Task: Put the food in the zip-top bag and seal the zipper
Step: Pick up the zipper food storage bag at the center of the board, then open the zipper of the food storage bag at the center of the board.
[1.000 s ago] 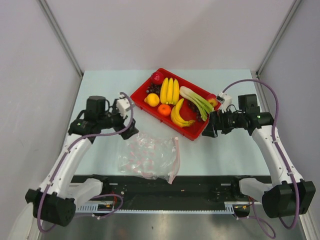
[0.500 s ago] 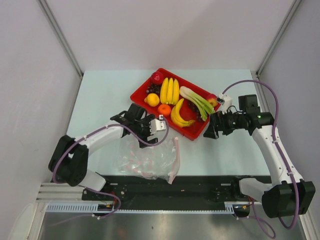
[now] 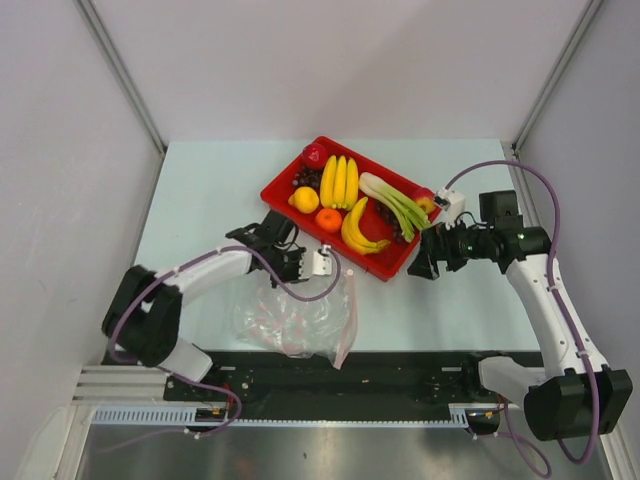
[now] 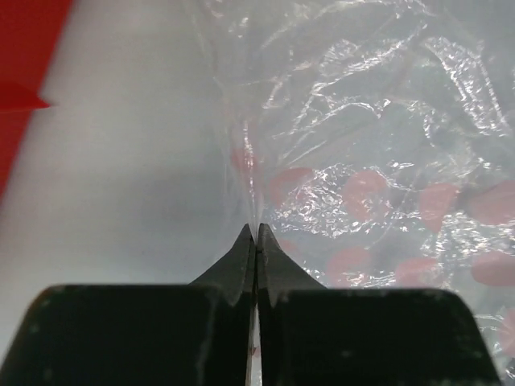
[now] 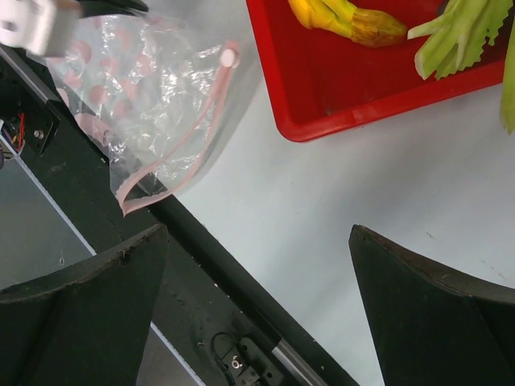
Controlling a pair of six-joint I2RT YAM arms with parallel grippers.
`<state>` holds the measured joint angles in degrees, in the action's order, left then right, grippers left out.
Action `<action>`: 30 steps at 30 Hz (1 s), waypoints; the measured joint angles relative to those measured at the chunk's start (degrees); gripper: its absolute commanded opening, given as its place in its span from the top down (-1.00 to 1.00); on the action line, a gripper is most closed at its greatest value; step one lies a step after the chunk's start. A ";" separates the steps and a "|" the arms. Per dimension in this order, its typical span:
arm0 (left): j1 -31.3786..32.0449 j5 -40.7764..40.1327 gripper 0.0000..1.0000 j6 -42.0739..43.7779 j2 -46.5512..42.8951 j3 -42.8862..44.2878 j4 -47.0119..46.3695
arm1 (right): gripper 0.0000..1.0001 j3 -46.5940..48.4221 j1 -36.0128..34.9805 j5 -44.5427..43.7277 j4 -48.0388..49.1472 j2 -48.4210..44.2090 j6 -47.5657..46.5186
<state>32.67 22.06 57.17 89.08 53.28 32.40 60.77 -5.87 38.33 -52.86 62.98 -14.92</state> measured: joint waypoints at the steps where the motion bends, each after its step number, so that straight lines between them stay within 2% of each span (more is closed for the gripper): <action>1: -0.35 0.90 0.99 -0.48 -2.29 0.00 1.05 | -0.99 0.00 -0.02 0.17 0.07 -0.42 -0.04; 5: -2.25 3.06 1.00 -7.85 -14.84 0.50 1.05 | -1.00 0.02 -0.42 1.18 1.20 -2.19 0.44; 8: -3.87 3.39 0.99 -18.18 -25.03 0.74 -2.71 | -0.99 0.90 -1.86 2.89 3.10 -2.78 2.38; 14: -4.04 0.72 1.00 -32.94 -36.63 -0.04 -8.13 | -0.99 5.51 -8.76 4.83 10.69 -2.78 6.40; 21: -4.92 2.14 1.00 -45.62 -38.29 -0.09 -8.22 | -0.99 7.85 -16.37 7.28 18.73 -2.78 7.89; 25: -7.45 8.39 1.00 -49.20 -37.55 -0.09 -7.89 | -0.98 7.72 -19.12 7.93 20.87 -2.78 9.49; 30: -7.72 15.87 1.00 -50.66 -34.45 -0.09 -7.34 | -0.98 7.48 -21.62 8.55 23.34 -2.62 11.85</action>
<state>24.95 37.93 6.50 54.63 53.19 25.06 68.25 -27.49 46.87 -29.52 60.36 -3.07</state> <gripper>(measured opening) 0.003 0.983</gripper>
